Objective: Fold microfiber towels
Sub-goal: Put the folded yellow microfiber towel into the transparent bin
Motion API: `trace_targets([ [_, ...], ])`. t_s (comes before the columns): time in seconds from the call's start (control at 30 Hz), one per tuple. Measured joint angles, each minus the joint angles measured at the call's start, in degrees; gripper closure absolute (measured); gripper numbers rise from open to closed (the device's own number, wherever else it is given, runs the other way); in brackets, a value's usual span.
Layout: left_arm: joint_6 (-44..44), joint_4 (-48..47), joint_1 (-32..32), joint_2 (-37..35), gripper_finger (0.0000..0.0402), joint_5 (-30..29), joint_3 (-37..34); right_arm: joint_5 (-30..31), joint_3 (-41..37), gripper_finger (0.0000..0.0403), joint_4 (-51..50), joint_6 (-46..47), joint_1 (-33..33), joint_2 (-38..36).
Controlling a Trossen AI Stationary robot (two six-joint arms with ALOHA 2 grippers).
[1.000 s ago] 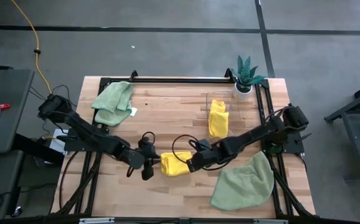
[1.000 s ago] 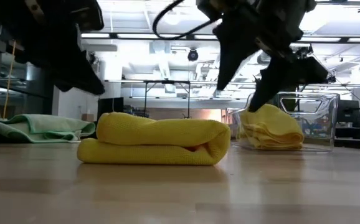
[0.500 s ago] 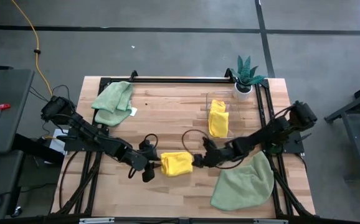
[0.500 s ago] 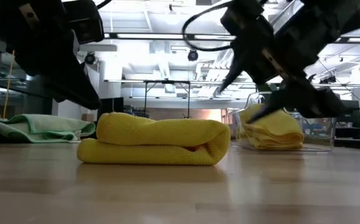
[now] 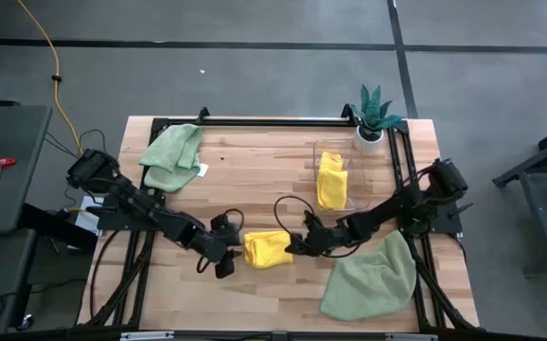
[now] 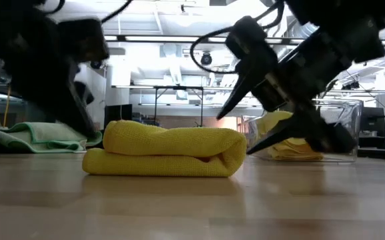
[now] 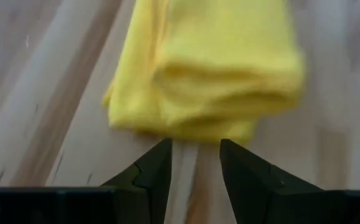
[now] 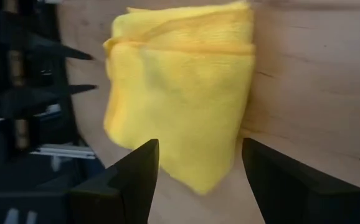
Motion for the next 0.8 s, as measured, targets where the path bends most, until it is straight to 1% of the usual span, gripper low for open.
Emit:
trace_targets([
  [0.1, 1.54, 0.71, 0.19, 3.0, 0.0275, 1.87, -0.03, 0.07, -0.02, 0.018, 3.09, 0.14, -0.6, 1.98],
  [0.17, 1.96, 1.25, 0.5, 5.41, 0.0275, 3.23, -0.1, 0.05, -0.02, 0.018, 2.65, 0.96, -1.01, 2.86],
  [0.33, 1.98, 6.15, 1.5, 9.92, 0.0275, 3.97, 0.22, 0.34, -0.07, 0.018, 3.09, 3.03, -1.48, 4.38],
  [0.5, 2.15, 7.59, 1.8, 10.65, 0.0275, 1.6, 0.16, -0.22, 0.47, 0.018, 7.43, 3.17, -2.23, 6.22],
  [0.63, 4.38, 9.36, 2.59, 10.78, 0.0275, 1.53, 0.08, -0.66, 3.38, 0.018, 7.27, 2.59, -2.48, 8.25],
  [0.73, 4.47, 8.91, 2.71, 10.8, 0.0275, 0.49, 0.0, -0.85, 5.05, 0.0181, 7.19, 1.51, -2.48, 9.43],
  [0.8, 4.45, 9.01, 2.69, 10.8, 0.0275, 0.14, -0.01, -1.08, 5.61, 0.0191, 6.22, 1.44, -2.48, 9.65],
])
